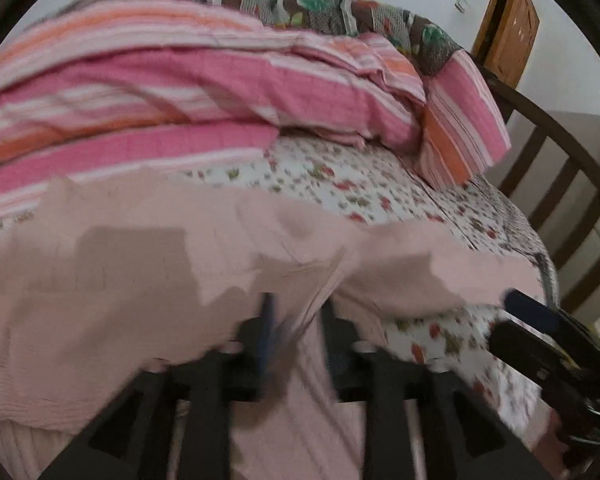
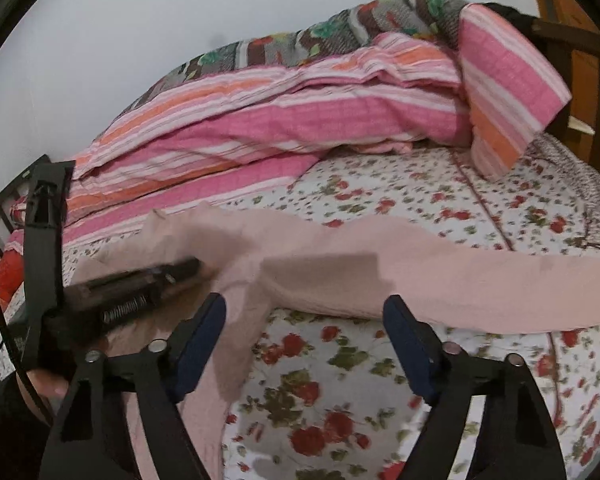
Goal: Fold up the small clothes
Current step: 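Fold the held sleeve across the sweater body with the left tool, release, then move the right tool toward the other sleeve of the sweater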
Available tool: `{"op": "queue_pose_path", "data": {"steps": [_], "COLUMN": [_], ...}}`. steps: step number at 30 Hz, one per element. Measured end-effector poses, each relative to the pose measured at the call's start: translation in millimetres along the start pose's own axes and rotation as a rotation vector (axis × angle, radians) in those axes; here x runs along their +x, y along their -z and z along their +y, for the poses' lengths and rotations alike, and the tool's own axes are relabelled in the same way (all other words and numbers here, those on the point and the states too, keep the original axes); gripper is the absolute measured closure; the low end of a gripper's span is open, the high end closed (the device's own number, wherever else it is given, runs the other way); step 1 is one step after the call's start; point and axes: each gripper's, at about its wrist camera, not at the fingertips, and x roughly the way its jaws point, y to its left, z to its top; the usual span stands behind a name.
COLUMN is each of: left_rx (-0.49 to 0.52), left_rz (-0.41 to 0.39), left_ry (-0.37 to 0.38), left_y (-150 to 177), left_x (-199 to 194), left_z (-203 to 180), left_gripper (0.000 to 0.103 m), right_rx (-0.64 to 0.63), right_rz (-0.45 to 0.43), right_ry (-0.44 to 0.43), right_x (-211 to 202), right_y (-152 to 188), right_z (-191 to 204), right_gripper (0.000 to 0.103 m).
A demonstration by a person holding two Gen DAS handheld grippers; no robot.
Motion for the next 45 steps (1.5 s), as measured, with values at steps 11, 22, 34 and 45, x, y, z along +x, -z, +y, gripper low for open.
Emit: {"op": "queue_pose_path", "data": {"steps": [11, 22, 34, 45], "left_rx": [-0.106, -0.376, -0.244, -0.224], "left_rz": [-0.224, -0.206, -0.126, -0.039], "left_ry": [-0.265, -0.332, -0.386, -0.47], "left_y": [36, 74, 54, 56], "left_x": [-119, -152, -89, -70], "left_z": [138, 251, 213, 209], "left_gripper": [0.017, 0.017, 0.017, 0.016], "right_rx": [-0.067, -0.183, -0.145, -0.13], "right_rz": [0.088, 0.116, 0.074, 0.07], "right_ry": [-0.082, -0.01, 0.096, 0.101], "right_x": [52, 94, 108, 109], "right_y": [4, -1, 8, 11], "right_z": [54, 78, 55, 53], "right_gripper": [0.047, 0.093, 0.091, 0.084]}}
